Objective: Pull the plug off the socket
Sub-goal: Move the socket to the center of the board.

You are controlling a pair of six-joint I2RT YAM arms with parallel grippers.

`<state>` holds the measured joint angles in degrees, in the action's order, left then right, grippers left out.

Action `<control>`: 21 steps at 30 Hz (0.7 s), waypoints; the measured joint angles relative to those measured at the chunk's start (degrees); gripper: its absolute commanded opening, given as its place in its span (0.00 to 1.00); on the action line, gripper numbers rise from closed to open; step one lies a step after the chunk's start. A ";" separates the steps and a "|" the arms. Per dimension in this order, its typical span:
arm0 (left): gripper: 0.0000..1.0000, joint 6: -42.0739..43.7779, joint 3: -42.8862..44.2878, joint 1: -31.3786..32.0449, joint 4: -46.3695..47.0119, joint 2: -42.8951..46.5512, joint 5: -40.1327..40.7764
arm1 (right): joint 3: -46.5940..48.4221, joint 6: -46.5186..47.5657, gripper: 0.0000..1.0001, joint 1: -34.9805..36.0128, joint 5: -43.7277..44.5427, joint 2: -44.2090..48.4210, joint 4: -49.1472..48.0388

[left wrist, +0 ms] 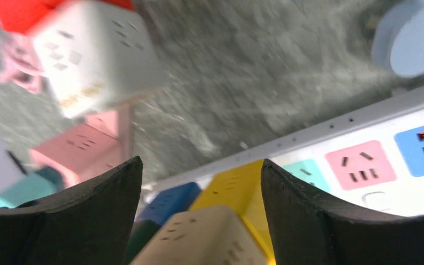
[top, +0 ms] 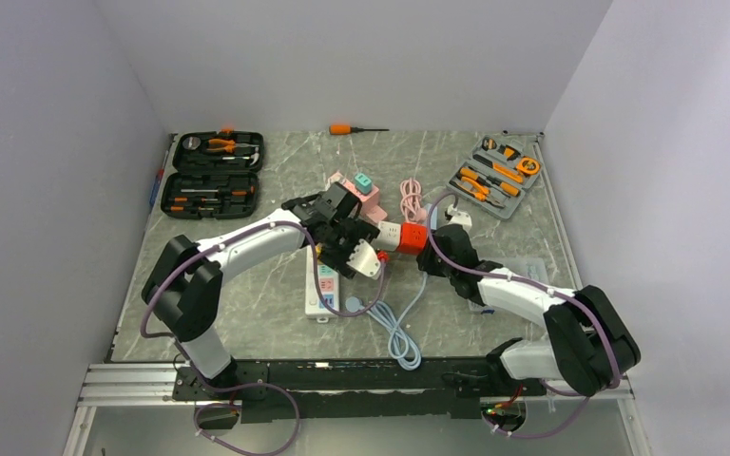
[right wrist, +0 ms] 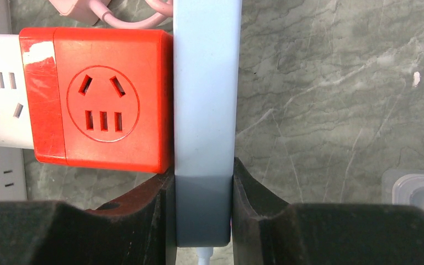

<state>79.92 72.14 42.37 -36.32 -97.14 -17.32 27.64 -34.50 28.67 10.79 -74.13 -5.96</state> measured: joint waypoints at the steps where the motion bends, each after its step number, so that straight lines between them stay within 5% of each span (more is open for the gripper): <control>1: 0.80 -0.04 -0.63 -0.31 -0.04 0.22 0.92 | -0.09 0.00 0.09 0.00 -0.04 0.24 0.02; 21: 0.77 2.93 -5.97 -5.88 4.85 0.55 12.83 | -1.11 0.63 0.08 1.55 -0.85 5.57 3.08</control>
<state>82.85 66.17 36.49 -31.46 -96.60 -4.49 26.52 -33.87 30.22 9.93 -68.55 -2.87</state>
